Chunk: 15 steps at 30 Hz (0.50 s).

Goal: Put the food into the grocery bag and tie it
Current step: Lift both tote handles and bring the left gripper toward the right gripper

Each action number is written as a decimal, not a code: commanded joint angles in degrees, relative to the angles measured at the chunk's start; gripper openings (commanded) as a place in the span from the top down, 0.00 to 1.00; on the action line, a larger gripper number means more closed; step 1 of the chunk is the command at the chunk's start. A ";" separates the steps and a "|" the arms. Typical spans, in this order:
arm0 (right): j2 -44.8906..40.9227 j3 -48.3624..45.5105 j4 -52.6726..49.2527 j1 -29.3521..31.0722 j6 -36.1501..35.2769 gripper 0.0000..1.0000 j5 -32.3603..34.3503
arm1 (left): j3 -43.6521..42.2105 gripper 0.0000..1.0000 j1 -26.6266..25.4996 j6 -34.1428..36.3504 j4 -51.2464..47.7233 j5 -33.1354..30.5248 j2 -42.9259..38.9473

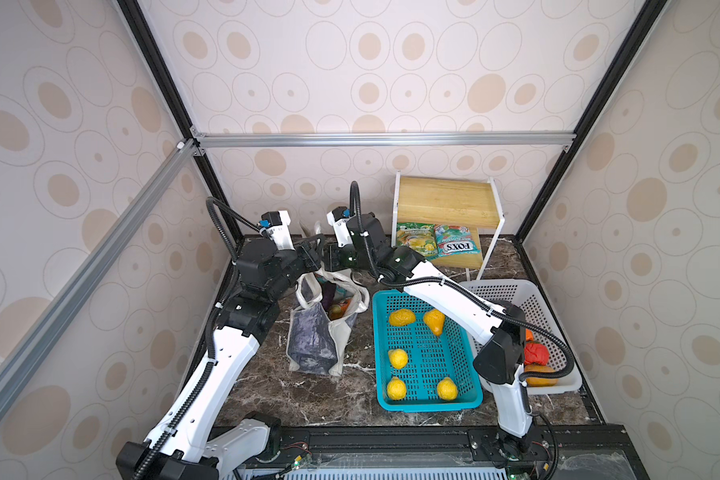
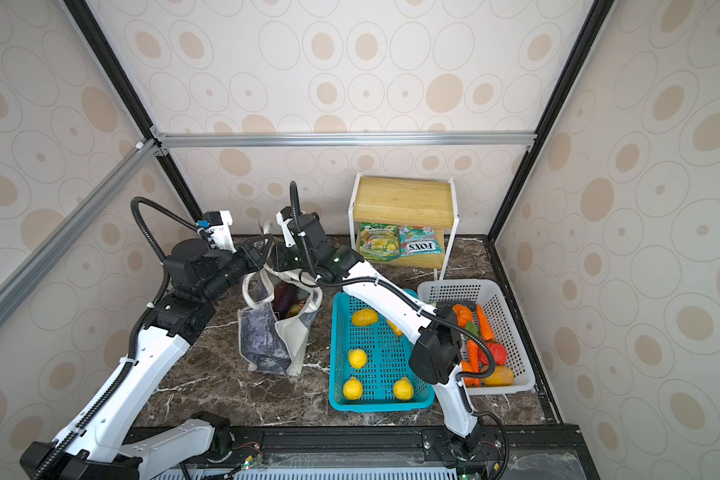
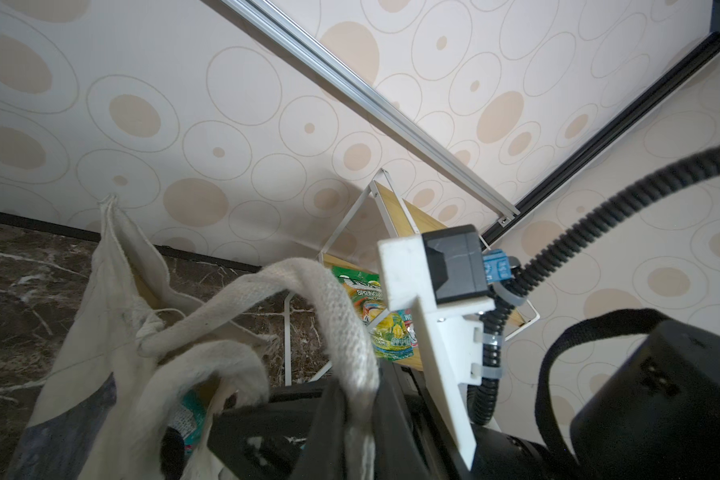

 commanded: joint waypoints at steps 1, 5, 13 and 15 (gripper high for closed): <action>0.66 1.26 6.64 -0.56 2.43 1.00 -1.19 | 3.81 0.76 -0.55 2.65 -3.13 -2.30 -1.03; 3.24 3.45 9.51 -1.27 5.12 1.00 -3.61 | 5.73 0.66 -0.58 2.84 -4.39 -1.41 -0.08; 3.61 1.38 14.01 -1.35 6.38 1.00 -5.25 | 11.94 0.66 -0.57 6.33 -10.76 -6.02 0.03; 3.42 1.10 14.98 -1.44 6.47 1.00 -6.08 | 13.47 0.91 -0.49 7.22 -11.27 -6.65 0.77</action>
